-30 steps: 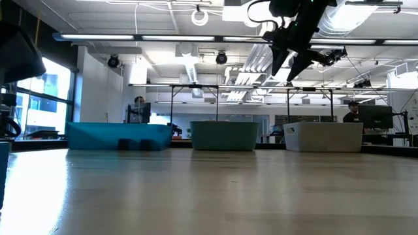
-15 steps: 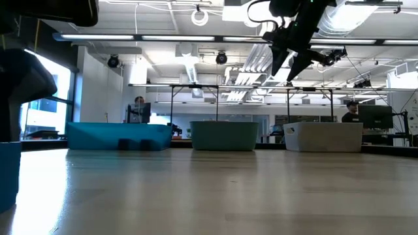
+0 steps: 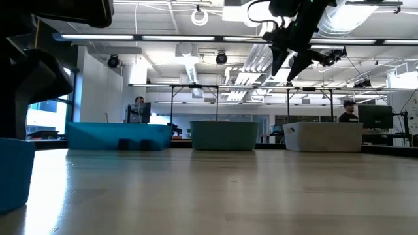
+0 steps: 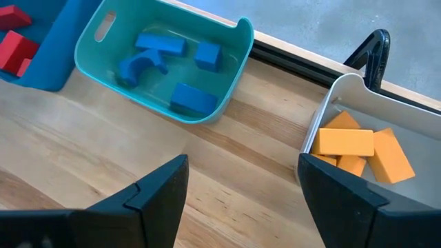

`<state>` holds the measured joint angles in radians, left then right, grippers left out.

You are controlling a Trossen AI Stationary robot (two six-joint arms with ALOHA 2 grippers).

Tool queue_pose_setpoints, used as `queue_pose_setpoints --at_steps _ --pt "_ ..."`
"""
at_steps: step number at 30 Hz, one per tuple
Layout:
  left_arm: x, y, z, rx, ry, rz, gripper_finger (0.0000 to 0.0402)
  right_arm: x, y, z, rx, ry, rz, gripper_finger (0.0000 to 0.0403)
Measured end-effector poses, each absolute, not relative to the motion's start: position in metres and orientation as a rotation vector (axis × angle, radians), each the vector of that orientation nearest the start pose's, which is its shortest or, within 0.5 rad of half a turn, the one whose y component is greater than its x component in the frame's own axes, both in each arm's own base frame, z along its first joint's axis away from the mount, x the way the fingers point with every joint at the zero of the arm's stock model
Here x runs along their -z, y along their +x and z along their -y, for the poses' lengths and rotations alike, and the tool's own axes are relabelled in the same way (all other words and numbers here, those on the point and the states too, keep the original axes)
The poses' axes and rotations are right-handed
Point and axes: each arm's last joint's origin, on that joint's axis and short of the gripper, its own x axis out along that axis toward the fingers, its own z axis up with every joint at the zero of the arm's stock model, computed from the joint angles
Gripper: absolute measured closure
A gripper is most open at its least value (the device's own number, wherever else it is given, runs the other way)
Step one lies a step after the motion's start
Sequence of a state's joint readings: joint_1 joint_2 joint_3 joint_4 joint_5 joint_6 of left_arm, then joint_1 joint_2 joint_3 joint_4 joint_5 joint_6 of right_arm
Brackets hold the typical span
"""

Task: Sort & place blocks by color
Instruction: Put the blue block into the green bin

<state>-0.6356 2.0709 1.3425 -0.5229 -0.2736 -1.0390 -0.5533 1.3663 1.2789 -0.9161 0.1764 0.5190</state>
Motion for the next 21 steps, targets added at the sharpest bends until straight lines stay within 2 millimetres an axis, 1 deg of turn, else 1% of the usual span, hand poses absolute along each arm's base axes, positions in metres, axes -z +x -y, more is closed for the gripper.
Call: queue_pose_setpoints --at_steps 4,7,10,13,17,21 --pt "-0.133 0.328 0.223 -0.276 -0.344 -1.137 0.0299 -0.319 0.225 0.145 0.919 0.644 -0.817 0.0144" --pt "-0.139 0.330 0.207 -0.312 -0.299 -1.152 0.0299 -0.319 0.225 0.145 0.918 0.643 -0.818 0.0144" --pt "-0.150 0.334 0.187 -0.341 -0.258 -1.161 0.0299 -0.319 0.225 0.145 0.918 0.642 -0.818 0.0144" --pt "-0.161 0.341 0.165 -0.354 -0.214 -1.157 0.0299 -0.319 0.225 0.145 0.918 0.641 -0.818 0.0144" --pt "-0.181 0.352 0.129 -0.358 -0.143 -1.112 0.0299 -0.319 0.225 0.145 0.919 0.640 -0.818 0.0144" --pt "-0.200 0.360 0.084 -0.378 -0.063 -1.076 0.0299 -0.319 0.225 0.145 0.920 0.640 -0.818 0.0144"
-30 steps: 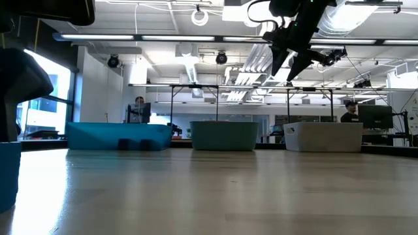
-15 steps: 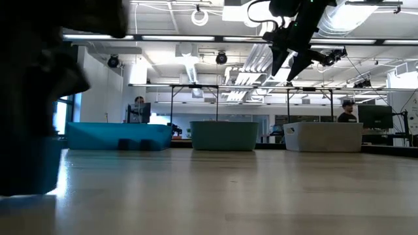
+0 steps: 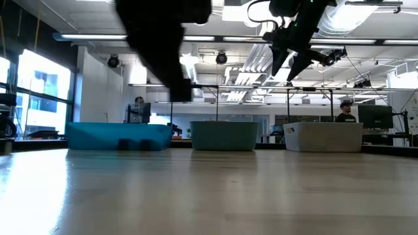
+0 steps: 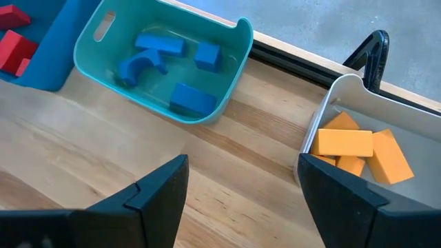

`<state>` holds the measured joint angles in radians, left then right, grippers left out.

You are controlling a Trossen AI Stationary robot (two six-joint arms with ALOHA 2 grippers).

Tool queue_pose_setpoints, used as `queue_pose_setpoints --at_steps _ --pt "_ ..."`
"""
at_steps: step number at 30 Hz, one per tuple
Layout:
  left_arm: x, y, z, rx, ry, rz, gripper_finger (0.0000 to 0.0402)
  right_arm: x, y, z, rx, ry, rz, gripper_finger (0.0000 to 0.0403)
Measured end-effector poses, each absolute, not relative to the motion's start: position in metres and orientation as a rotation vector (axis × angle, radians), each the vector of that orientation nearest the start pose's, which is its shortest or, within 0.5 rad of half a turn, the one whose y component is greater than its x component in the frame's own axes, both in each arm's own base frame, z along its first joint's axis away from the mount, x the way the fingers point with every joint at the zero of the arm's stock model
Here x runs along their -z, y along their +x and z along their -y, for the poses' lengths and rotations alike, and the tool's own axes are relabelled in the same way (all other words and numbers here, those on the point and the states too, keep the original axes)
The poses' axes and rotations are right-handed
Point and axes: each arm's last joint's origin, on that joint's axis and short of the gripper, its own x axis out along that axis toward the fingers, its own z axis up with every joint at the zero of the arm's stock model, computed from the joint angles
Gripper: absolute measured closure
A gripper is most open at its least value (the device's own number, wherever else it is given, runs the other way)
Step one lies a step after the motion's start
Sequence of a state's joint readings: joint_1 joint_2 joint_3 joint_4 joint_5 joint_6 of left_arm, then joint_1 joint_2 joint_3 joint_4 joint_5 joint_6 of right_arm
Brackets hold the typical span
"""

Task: Sort & place blocks by color
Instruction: Put the blue block into the green bin

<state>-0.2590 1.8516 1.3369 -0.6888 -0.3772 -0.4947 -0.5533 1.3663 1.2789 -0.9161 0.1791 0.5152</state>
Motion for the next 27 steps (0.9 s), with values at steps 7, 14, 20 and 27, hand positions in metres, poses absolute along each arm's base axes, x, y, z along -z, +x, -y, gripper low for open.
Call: queue_pose_setpoints --at_steps 7,14,20,27 --pt "-0.236 0.368 -0.008 -0.424 -0.006 -0.962 0.0299 -0.319 0.225 0.145 0.932 0.664 -0.806 0.0144" --pt "-0.257 0.362 -0.095 -0.458 0.016 -0.843 0.0299 -0.319 0.225 0.145 0.963 0.718 -0.777 0.0144" --pt "-0.265 0.348 -0.156 -0.492 0.014 -0.752 0.0299 -0.320 0.225 0.146 0.998 0.712 -0.761 0.0144" --pt "-0.270 0.329 -0.207 -0.583 -0.013 -0.671 0.0299 -0.320 0.224 0.147 1.075 0.727 -0.723 0.0144"
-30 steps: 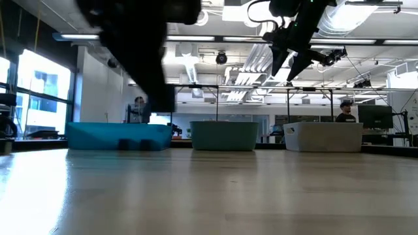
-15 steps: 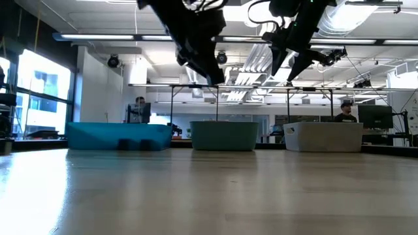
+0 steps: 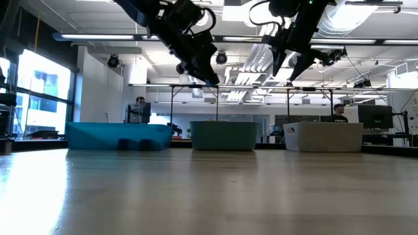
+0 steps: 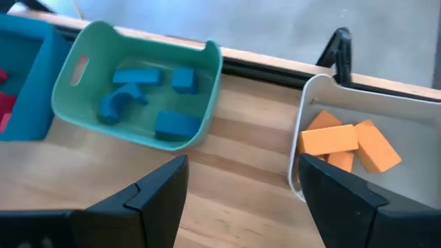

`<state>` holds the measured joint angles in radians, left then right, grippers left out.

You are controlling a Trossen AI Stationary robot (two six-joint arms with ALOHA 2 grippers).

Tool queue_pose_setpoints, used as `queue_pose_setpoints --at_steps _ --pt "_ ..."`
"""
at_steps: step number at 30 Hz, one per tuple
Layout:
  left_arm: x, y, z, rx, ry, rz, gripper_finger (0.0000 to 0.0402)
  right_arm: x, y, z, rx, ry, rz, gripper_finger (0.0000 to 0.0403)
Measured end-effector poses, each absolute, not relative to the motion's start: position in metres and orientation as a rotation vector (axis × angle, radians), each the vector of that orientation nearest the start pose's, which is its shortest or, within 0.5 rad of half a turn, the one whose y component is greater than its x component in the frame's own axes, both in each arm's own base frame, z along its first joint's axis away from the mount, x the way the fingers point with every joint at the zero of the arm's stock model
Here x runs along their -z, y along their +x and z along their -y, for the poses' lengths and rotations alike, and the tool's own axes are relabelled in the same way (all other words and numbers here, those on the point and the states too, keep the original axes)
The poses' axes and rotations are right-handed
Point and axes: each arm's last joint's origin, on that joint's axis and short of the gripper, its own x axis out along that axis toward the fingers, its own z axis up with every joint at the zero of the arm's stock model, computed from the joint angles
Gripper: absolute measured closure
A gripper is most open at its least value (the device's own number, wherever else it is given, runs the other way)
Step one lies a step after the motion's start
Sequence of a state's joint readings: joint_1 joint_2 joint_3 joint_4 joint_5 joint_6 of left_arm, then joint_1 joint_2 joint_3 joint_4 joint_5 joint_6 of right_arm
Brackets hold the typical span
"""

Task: Sort & place blocks by color
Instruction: Put the blue block into the green bin, then return to Home Position

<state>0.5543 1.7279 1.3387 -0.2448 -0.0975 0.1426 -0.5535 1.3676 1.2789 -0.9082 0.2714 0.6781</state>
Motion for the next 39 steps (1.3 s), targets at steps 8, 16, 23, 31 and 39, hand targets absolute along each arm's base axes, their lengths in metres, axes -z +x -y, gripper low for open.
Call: queue_pose_setpoints --at_steps 8,16,23,31,39 --pt "-0.234 0.324 -0.249 -0.576 -0.082 -0.695 0.0293 -0.317 0.227 0.150 1.128 0.773 -0.693 0.0144" --pt "-0.203 0.319 -0.274 -0.626 -0.165 -0.722 0.0274 -0.301 0.242 0.149 1.107 0.781 -0.756 0.0144" --pt "-0.201 0.312 -0.283 -0.614 -0.233 -0.703 0.0251 -0.289 0.255 0.144 1.102 0.779 -0.802 0.0144" --pt "-0.201 0.307 -0.288 -0.517 -0.325 -0.657 0.0210 -0.289 0.258 0.137 1.089 0.785 -0.799 0.0144" --pt "-0.236 0.300 -0.277 -0.463 -0.389 -0.564 0.0202 -0.290 0.263 0.129 1.020 0.708 -0.845 0.0144"
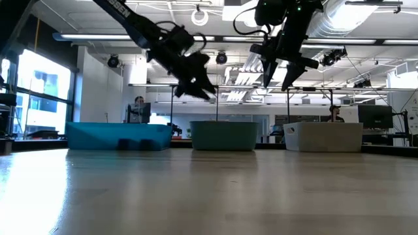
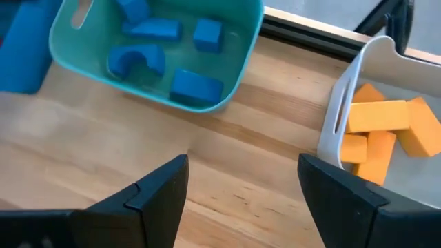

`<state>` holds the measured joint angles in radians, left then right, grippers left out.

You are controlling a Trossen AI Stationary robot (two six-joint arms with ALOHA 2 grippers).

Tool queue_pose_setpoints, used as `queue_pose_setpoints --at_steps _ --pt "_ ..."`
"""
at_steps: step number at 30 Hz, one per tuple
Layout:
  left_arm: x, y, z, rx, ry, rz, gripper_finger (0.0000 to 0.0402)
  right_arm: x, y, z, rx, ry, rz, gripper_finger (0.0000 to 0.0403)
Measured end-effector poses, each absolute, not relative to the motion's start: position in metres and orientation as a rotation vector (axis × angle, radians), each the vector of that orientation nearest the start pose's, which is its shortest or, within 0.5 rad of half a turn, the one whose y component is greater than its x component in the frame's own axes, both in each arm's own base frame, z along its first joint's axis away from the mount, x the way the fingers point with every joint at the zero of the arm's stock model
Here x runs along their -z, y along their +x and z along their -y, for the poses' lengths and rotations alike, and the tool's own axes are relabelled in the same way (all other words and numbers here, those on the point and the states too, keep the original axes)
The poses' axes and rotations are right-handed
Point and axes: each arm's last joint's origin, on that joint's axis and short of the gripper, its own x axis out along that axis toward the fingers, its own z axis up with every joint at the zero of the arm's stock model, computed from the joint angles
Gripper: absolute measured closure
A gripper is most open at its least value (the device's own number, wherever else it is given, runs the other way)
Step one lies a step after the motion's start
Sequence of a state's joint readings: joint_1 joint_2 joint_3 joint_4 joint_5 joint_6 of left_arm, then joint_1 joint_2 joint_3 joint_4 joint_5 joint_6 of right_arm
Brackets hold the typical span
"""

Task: Sort & place blocks by color
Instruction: Return to Home Position

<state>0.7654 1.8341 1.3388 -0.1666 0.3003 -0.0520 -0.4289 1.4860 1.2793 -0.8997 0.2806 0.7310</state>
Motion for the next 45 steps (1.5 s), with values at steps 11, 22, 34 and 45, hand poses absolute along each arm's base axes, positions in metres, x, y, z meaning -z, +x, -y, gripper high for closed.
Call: queue_pose_setpoints --at_steps 11,22,34,45 --pt "-0.317 0.277 -0.221 -0.324 -0.278 -0.488 0.0202 -0.291 0.263 0.134 1.022 0.697 -0.817 0.0144" --pt "-0.311 0.230 -0.149 -0.365 -0.272 -0.462 0.0202 -0.294 0.256 0.155 1.067 0.719 -0.749 0.0144" --pt "-0.275 0.155 -0.098 -0.550 -0.310 -0.281 0.0202 -0.304 0.265 0.167 1.013 0.660 -0.593 0.0144" --pt "-0.233 0.113 -0.075 -0.682 -0.350 -0.197 0.0202 -0.311 0.271 0.171 0.981 0.640 -0.498 0.0144"
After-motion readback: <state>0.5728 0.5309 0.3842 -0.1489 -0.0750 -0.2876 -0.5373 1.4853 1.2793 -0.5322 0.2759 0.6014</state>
